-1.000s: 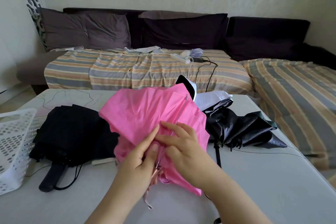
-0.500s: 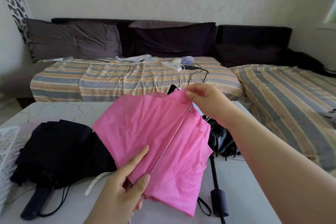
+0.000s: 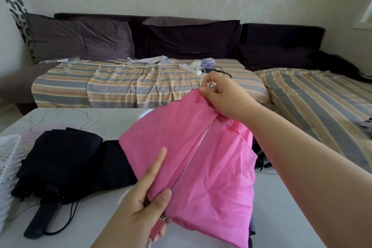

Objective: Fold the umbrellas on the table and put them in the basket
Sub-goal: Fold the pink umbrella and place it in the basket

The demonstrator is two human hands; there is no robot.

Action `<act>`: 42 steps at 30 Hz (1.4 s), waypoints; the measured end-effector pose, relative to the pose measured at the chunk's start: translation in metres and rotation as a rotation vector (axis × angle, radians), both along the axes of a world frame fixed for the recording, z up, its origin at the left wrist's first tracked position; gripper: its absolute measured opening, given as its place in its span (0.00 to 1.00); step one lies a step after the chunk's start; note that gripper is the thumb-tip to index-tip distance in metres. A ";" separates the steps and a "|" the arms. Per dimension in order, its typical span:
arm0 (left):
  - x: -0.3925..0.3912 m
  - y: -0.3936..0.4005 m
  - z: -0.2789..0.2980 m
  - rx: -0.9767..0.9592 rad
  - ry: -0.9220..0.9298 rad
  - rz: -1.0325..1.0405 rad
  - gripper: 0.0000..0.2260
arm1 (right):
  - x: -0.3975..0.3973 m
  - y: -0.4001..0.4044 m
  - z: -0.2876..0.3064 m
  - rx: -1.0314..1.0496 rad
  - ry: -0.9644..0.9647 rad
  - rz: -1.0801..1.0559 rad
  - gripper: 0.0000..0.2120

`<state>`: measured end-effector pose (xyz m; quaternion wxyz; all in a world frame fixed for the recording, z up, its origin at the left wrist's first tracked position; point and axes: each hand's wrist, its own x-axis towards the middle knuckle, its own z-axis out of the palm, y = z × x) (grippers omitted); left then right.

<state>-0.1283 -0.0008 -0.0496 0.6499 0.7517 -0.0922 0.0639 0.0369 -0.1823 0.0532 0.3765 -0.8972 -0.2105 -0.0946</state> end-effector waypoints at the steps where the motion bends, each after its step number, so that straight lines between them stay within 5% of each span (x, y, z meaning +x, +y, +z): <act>1: -0.001 -0.002 0.003 -0.023 -0.005 0.034 0.28 | 0.000 0.000 0.000 0.032 0.007 -0.026 0.03; 5: -0.002 -0.005 0.002 -0.018 0.017 0.021 0.32 | -0.020 -0.001 0.003 0.217 -0.251 -0.247 0.03; 8: -0.001 -0.005 0.001 -0.022 0.033 0.003 0.33 | -0.078 0.006 -0.020 0.138 -0.445 -0.160 0.04; 10: 0.001 -0.006 0.001 -0.038 -0.004 -0.003 0.34 | -0.113 0.022 -0.057 -0.071 -0.429 -0.096 0.04; 16: -0.001 -0.013 -0.001 0.040 -0.050 -0.028 0.26 | -0.101 0.036 -0.088 -0.241 -0.150 -0.119 0.31; 18: -0.002 -0.015 -0.002 0.061 -0.032 -0.063 0.20 | -0.077 0.030 -0.078 -0.275 -0.176 -0.146 0.31; 21: 0.002 -0.016 -0.010 0.020 0.012 0.008 0.22 | -0.054 0.023 -0.056 -0.330 -0.108 -0.145 0.23; 28: 0.022 -0.011 -0.013 -0.281 0.108 0.168 0.15 | -0.091 0.010 -0.072 0.416 -0.104 -0.380 0.18; 31: 0.024 -0.003 -0.013 -0.365 0.141 0.228 0.17 | -0.098 0.004 -0.111 0.537 0.285 -0.560 0.15; 33: 0.023 0.002 -0.013 -0.372 0.146 0.244 0.17 | -0.098 0.006 -0.123 0.612 0.579 -0.521 0.22; 35: 0.023 0.004 -0.015 -0.366 0.153 0.271 0.17 | -0.100 0.007 -0.121 0.782 0.702 -0.428 0.18; 39: 0.023 0.002 -0.020 -0.357 0.149 0.281 0.19 | -0.100 0.008 -0.110 0.863 0.596 -0.335 0.14; 42: 0.024 -0.005 -0.022 -0.361 0.136 0.324 0.18 | -0.104 0.009 -0.103 0.945 0.288 -0.327 0.19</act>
